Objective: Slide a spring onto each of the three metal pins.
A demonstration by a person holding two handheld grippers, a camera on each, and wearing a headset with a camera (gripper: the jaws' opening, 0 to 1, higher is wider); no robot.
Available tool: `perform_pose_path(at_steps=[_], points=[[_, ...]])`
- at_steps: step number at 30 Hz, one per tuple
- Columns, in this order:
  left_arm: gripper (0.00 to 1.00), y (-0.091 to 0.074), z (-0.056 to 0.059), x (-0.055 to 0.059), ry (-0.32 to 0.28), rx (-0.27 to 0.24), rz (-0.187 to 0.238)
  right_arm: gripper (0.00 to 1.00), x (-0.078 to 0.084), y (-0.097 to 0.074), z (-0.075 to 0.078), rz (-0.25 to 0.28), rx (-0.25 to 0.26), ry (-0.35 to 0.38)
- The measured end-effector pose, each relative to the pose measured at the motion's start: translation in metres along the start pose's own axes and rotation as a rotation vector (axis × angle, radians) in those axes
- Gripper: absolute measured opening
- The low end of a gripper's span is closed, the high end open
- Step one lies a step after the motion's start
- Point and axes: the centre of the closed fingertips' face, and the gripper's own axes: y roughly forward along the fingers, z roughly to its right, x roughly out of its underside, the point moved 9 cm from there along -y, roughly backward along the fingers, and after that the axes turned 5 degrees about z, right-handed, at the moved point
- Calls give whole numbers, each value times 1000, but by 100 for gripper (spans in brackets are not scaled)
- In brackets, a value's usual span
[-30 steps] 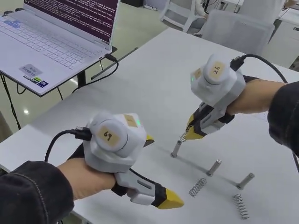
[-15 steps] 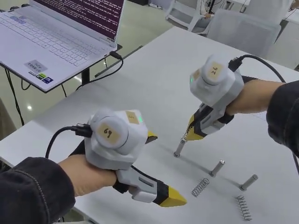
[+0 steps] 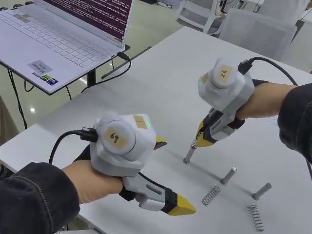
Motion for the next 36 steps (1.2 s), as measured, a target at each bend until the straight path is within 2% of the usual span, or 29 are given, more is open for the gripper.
perform_pose_path(at_steps=[17, 30, 36], points=[[86, -2, -1, 2, -6, 4, -1, 8, 3, 12, 0, -17, -17, 5], [85, -3, -1, 5, -11, 2, -4, 8, 6, 31, 1, -19, -21, 20], [84, -4, -1, 5, -14, 1, -4, 8, 8, 42, -3, -38, -19, 17]])
